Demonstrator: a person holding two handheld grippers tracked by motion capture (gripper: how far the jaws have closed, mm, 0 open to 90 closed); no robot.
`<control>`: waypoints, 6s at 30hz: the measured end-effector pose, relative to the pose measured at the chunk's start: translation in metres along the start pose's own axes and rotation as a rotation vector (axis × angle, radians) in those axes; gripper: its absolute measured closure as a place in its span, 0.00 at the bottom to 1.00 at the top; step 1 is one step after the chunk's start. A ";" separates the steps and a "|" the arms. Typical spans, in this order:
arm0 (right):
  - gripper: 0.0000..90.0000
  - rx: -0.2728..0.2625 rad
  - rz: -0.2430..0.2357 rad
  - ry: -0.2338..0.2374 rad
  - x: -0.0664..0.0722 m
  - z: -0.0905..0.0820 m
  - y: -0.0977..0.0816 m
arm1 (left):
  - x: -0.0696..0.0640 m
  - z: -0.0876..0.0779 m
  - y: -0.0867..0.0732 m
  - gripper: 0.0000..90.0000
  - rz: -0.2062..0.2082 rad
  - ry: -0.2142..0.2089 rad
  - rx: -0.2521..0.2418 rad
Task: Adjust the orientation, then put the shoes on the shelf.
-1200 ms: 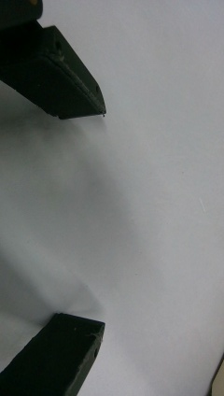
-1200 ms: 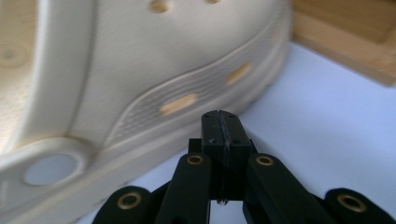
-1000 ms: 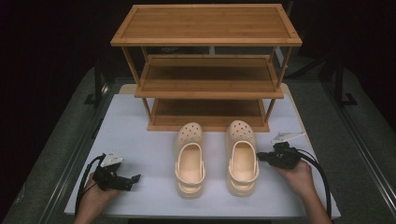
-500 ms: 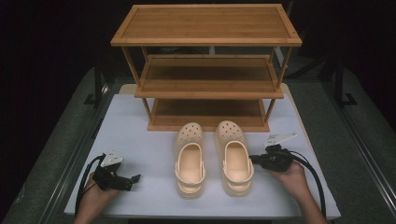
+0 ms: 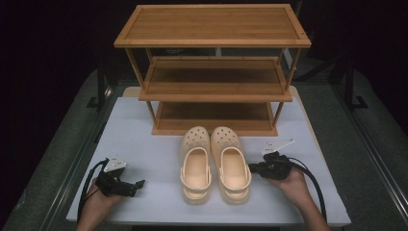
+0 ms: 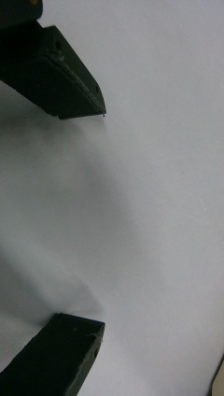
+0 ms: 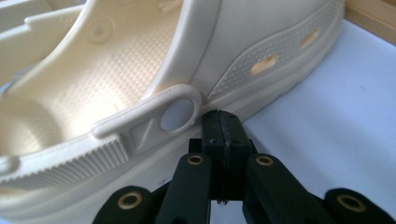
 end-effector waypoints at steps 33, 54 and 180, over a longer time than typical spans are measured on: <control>0.58 -0.093 0.102 -0.087 0.004 -0.030 -0.011 | 0.000 0.000 0.000 0.00 0.000 0.000 -0.001; 0.42 -0.221 0.104 -0.098 0.013 -0.044 0.016 | -0.041 -0.018 0.067 0.00 -0.004 -0.127 -0.135; 0.94 -0.281 0.070 -0.437 -0.079 -0.017 0.130 | 0.007 0.065 0.221 0.93 0.085 0.134 -0.226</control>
Point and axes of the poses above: each handheld gripper's, and its own axes: z roughly forward along the jaws, y roughly out of its top, x roughly to its left, the point moved 10 cm from there along z, roughly forward along the jaws, and after that the axes turned 6 degrees about z, right-handed, at the moved point
